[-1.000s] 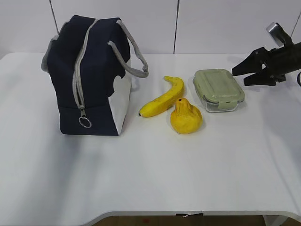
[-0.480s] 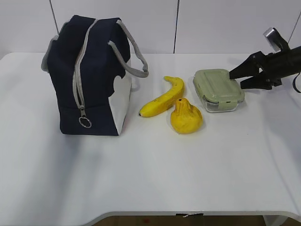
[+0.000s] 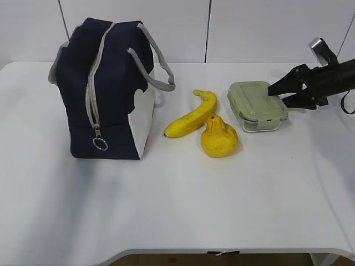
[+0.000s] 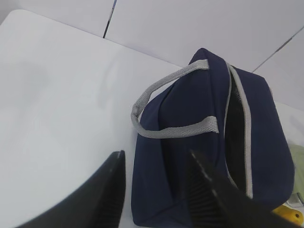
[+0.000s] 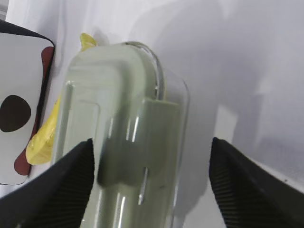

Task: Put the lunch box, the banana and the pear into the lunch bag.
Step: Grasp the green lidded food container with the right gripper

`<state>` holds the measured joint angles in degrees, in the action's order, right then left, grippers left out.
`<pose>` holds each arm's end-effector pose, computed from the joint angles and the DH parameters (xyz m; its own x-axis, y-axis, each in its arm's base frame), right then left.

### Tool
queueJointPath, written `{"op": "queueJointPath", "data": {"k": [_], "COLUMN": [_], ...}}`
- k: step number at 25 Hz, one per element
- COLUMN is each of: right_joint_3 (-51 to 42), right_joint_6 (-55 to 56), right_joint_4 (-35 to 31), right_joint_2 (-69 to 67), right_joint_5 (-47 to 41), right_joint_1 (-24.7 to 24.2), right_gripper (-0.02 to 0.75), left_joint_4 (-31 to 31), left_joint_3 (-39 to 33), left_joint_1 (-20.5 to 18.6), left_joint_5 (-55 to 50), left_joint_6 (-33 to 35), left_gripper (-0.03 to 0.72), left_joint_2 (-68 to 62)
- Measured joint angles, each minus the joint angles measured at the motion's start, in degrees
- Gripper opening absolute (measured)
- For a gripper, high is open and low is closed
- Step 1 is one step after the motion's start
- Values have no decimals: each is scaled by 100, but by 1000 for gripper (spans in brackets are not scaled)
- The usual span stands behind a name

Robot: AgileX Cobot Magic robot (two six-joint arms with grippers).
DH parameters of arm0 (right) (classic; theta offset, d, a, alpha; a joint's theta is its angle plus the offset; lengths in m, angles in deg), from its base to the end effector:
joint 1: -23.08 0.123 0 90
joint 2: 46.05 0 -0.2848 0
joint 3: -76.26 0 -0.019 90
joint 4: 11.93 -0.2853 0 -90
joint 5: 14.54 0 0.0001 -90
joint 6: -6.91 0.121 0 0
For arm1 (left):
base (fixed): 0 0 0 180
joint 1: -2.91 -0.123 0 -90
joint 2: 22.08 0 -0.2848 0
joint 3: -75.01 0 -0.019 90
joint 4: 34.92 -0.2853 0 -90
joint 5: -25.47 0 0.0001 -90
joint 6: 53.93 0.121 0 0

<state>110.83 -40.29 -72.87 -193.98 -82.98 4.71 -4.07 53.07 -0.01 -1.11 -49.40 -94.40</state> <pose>0.5339 -0.0736 0.1107 -0.8811 0.1470 -0.4496 -0.2420 0.6765 0.6956 0.3049 -0.0123 0.3376 -0.4842 -0.4146 -0.7705 -0.0437 0.8910 -0.4519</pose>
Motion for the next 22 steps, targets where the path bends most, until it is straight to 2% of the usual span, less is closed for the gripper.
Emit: {"op": "queueJointPath", "data": {"k": [22], "right_joint_3": [0], "right_joint_6": [-36], "right_joint_4": [21], "right_joint_2": [0], "right_joint_5": [0], "right_joint_1": [217], "right_gripper": [586], "left_joint_4": [0], "left_joint_3": [0], "left_joint_1": [0], "left_joint_5": [0], "left_joint_6": [0], "left_gripper": [321], "left_joint_2": [-59]}}
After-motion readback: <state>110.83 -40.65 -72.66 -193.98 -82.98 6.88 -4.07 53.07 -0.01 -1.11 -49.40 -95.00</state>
